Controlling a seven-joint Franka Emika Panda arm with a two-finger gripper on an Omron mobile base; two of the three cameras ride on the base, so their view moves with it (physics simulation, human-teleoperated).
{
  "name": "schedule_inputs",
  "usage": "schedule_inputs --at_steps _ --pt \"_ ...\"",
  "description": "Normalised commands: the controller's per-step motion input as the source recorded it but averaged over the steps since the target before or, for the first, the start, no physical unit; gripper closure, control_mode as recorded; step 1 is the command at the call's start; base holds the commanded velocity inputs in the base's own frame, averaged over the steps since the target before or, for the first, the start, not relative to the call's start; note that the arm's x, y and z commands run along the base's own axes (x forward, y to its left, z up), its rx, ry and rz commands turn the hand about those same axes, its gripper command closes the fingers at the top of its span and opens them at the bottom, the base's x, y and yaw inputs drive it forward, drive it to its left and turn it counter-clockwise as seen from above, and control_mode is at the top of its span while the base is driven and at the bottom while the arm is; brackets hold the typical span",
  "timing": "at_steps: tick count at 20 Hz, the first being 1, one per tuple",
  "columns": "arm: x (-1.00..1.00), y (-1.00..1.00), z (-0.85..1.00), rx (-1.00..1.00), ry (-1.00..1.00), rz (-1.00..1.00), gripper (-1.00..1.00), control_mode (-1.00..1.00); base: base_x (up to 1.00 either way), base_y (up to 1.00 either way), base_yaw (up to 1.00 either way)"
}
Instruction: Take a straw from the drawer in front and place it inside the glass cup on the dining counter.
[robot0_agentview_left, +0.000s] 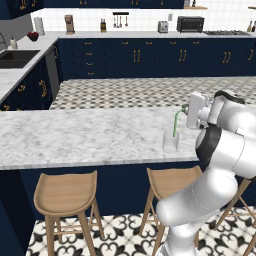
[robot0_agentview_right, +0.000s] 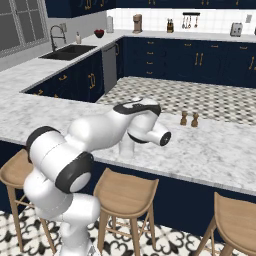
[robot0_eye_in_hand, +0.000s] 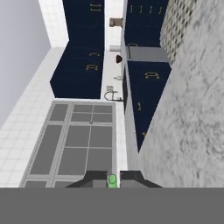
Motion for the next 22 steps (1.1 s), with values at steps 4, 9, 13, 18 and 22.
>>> schedule_inputs --at_steps 4,9,13,18,22 --pt "0.11 -0.05 -0.05 0.00 -0.01 0.00 1.00 -1.00 0.00 0.00 0.00" --pt "0.05 -0.05 -0.10 0.00 -0.03 0.00 1.00 -1.00 0.00 0.00 0.00" --pt "0.04 -0.02 -0.11 0.00 -0.04 0.00 1.00 -1.00 0.00 0.00 0.00" --pt "0.06 -0.01 -0.06 0.00 -0.02 0.00 1.00 -1.00 0.00 0.00 0.00" --pt "0.03 0.00 -0.06 0.00 -0.02 0.00 1.00 -1.00 0.00 0.00 0.00"
